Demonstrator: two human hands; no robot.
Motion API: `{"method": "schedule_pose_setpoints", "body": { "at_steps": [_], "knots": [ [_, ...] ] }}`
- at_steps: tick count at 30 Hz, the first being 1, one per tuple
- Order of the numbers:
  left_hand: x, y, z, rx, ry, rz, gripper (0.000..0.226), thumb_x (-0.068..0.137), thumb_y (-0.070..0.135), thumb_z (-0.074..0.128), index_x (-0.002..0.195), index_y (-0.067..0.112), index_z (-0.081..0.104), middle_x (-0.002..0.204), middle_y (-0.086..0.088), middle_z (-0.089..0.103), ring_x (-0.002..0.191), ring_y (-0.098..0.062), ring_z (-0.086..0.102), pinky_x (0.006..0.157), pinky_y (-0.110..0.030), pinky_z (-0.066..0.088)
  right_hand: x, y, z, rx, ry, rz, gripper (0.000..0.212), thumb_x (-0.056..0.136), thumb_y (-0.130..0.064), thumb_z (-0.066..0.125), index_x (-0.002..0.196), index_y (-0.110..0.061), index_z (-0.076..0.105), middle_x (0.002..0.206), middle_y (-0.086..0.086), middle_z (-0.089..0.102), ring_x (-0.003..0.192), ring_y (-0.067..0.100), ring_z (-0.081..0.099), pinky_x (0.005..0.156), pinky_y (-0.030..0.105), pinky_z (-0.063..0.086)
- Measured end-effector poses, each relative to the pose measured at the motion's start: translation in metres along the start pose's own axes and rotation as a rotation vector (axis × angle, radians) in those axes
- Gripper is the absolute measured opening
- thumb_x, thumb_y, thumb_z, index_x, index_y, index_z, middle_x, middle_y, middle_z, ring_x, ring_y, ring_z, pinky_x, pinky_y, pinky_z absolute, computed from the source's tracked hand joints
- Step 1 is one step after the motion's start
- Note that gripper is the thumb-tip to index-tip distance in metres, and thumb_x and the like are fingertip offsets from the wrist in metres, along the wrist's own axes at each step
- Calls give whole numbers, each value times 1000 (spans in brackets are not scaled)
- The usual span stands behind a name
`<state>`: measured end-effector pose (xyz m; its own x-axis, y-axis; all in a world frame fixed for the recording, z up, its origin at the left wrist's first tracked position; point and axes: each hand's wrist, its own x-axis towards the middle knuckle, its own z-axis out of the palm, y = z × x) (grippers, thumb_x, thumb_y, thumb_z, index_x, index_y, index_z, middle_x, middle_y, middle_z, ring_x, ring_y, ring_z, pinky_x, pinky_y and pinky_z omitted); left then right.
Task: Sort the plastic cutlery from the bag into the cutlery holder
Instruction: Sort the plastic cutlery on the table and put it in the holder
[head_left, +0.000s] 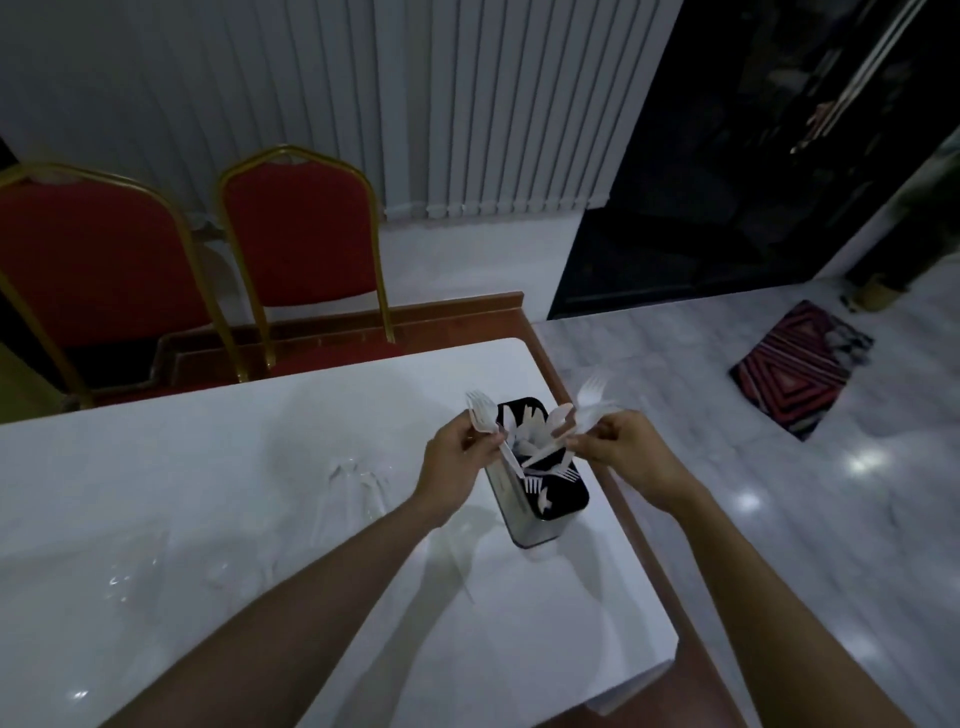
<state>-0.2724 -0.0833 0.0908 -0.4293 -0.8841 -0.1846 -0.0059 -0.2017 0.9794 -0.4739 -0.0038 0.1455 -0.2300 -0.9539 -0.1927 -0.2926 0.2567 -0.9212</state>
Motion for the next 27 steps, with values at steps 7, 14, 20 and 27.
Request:
{"method": "schedule_pose_setpoints", "body": {
  "at_steps": [7, 14, 20, 27],
  "knots": [
    [-3, -19, 27, 290, 119, 94, 7, 87, 11, 63, 93, 12, 67, 88, 0, 73, 84, -14, 65, 74, -18, 47, 5, 45, 21, -54, 175, -53, 11, 81, -2, 74, 84, -13, 73, 77, -13, 74, 74, 0, 68, 72, 16, 52],
    [6, -34, 33, 654, 0, 245, 6, 86, 6, 63, 87, 1, 66, 79, -7, 68, 71, -17, 61, 62, -13, 45, 29, 59, 32, -316, 56, -34, 15, 84, -10, 72, 99, -9, 72, 90, -4, 73, 78, 2, 66, 71, 9, 50],
    [8, -30, 34, 653, -47, 225, 20, 78, 4, 71, 97, 8, 71, 92, -3, 72, 84, -16, 67, 79, -27, 55, 39, 57, 23, -473, -43, -18, 22, 81, -12, 72, 103, -11, 70, 94, -4, 71, 87, 11, 65, 67, 11, 45],
    [3, -28, 31, 611, -29, 177, 30, 79, -8, 59, 104, 6, 65, 93, 5, 62, 84, -9, 60, 75, -9, 50, 27, 54, 20, -372, -39, 3, 38, 76, -4, 65, 110, -21, 61, 105, -8, 66, 98, 8, 63, 76, 10, 46]
  ]
}}
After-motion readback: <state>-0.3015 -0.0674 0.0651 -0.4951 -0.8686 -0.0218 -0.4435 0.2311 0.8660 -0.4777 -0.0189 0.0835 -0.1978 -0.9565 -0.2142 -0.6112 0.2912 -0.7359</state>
